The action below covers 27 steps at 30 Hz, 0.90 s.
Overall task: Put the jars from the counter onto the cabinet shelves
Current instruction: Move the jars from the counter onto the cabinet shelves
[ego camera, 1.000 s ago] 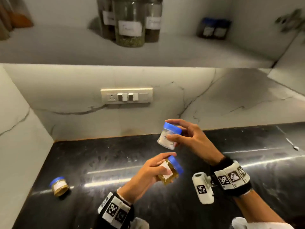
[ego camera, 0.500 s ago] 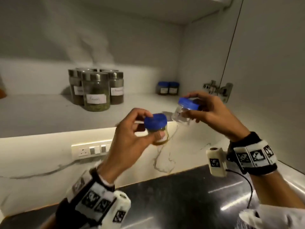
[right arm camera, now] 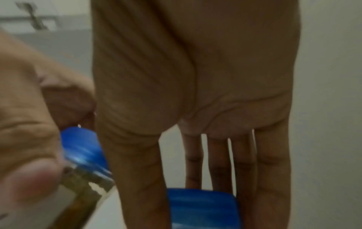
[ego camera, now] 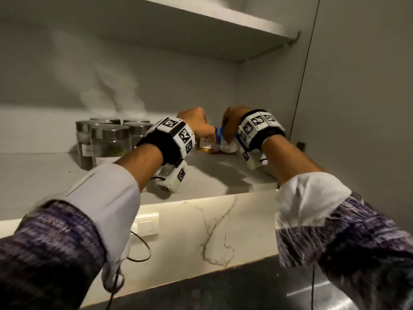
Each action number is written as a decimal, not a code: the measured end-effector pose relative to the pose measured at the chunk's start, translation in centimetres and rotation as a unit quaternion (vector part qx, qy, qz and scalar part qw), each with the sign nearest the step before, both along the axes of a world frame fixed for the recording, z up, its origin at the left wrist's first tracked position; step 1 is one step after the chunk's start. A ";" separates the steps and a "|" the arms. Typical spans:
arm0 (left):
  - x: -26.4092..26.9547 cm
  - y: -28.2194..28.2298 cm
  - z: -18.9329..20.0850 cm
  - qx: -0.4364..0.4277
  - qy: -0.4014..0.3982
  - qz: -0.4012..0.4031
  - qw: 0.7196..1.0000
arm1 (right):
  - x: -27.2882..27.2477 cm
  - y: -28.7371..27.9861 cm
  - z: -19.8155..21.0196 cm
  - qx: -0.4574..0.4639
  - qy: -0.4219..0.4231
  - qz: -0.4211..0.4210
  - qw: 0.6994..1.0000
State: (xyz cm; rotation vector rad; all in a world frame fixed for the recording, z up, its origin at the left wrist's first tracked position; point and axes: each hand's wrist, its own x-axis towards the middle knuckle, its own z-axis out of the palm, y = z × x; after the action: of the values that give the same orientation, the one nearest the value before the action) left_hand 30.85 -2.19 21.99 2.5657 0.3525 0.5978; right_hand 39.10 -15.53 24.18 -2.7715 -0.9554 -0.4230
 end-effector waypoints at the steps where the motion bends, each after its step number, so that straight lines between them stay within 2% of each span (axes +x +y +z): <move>1: 1.3 0.2 0.4 0.020 0.016 0.003 1.000 | 0.4 0.0 0.0 -0.020 -0.026 -0.010 0.999; 4: 5.1 0.7 0.6 0.071 0.053 0.027 0.996 | 0.7 -0.4 -0.7 -0.063 -0.083 -0.013 0.994; 8: 9.4 1.2 -0.1 0.105 0.081 0.058 0.989 | 1.8 0.0 -1.2 -0.110 -0.078 -0.027 0.991; 11: 11.7 1.3 -0.4 0.151 0.115 0.052 0.980 | 2.9 0.1 -2.0 -0.135 -0.080 -0.015 0.988; 18: 14.4 1.4 -1.7 0.226 0.115 0.066 0.965 | 4.4 0.9 -3.0 -0.104 -0.074 -0.015 0.992; 23: 15.6 1.4 -2.0 0.228 0.138 0.065 0.962 | 5.5 0.9 -3.1 -0.087 -0.075 -0.010 0.993; 27: 16.2 1.6 -2.6 0.239 0.119 0.064 0.961 | 5.7 0.7 -2.5 -0.092 -0.095 0.001 0.991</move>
State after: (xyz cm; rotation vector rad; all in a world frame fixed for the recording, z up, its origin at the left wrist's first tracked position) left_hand 47.05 -0.59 19.43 3.1134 0.5117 0.4612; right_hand 44.77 -14.88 21.72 -2.9358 -1.0922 -0.6395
